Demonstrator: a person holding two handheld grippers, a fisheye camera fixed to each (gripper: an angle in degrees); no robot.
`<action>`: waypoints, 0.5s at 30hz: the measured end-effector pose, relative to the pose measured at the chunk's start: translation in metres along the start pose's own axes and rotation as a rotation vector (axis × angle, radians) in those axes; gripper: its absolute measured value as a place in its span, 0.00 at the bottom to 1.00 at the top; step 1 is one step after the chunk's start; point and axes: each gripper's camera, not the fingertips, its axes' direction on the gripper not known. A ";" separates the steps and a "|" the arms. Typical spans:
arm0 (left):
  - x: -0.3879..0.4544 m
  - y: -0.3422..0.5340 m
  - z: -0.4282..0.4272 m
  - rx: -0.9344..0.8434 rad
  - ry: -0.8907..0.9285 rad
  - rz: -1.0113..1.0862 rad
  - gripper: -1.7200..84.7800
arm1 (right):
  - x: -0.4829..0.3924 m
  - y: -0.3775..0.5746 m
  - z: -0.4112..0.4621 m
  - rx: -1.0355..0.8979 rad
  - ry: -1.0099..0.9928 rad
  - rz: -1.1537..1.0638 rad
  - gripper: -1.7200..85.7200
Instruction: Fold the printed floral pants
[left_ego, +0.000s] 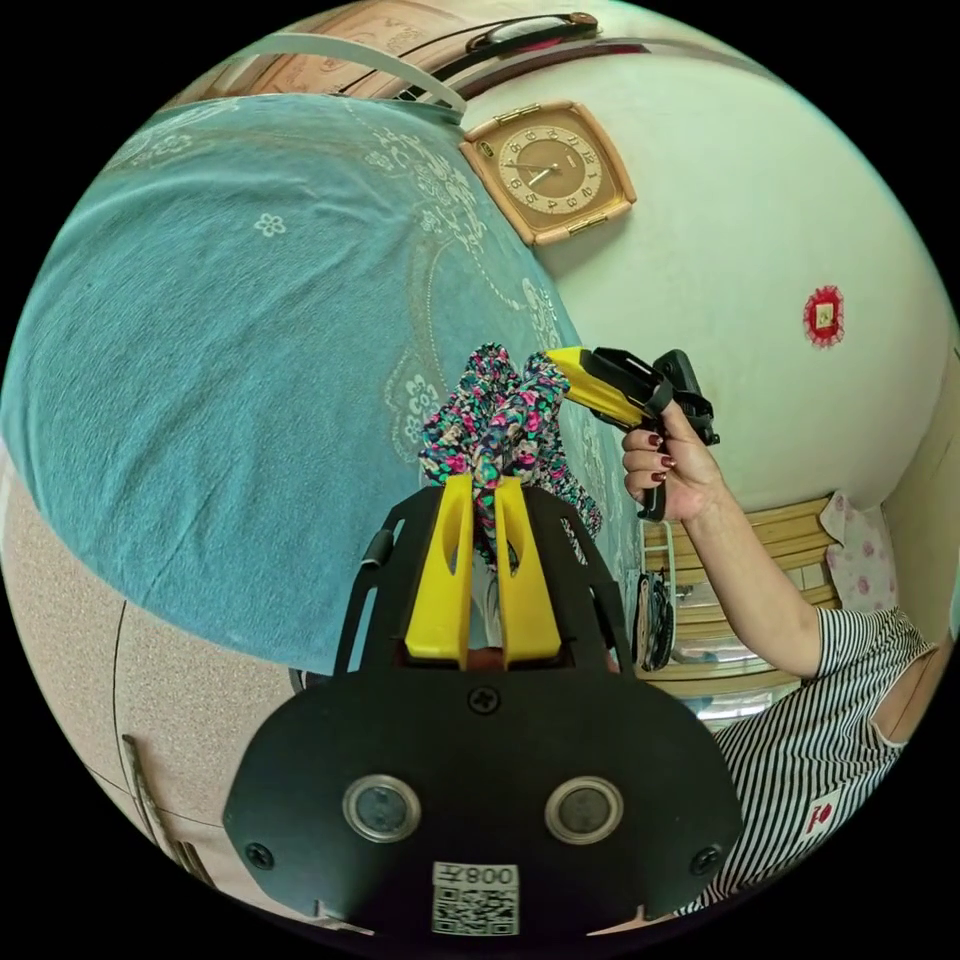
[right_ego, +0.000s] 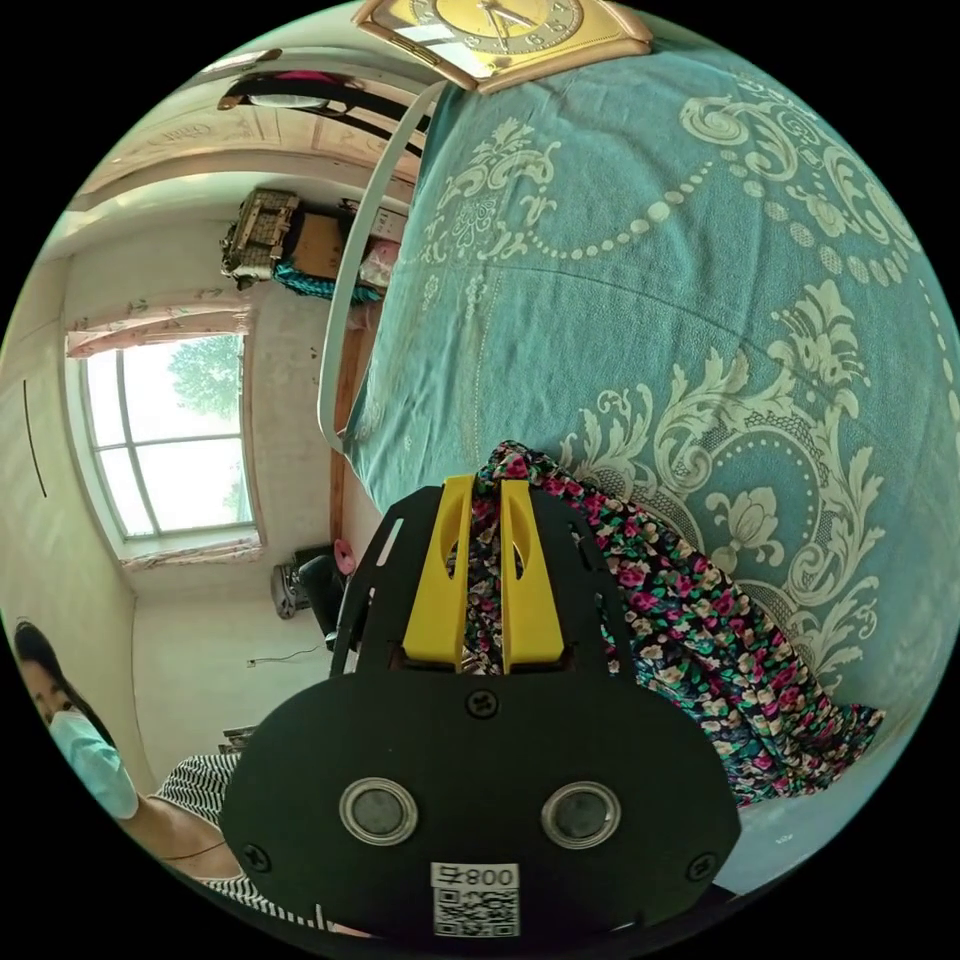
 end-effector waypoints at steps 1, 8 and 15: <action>-0.002 0.000 -0.003 0.008 -0.003 -0.001 0.05 | -0.001 -0.002 0.001 0.002 -0.003 -0.009 0.08; -0.004 0.013 -0.038 0.171 -0.096 0.033 0.04 | -0.022 -0.009 0.011 0.060 0.020 -0.125 0.06; 0.009 0.004 -0.013 0.069 -0.318 0.136 0.03 | -0.038 -0.033 0.066 -0.018 0.306 -0.228 0.03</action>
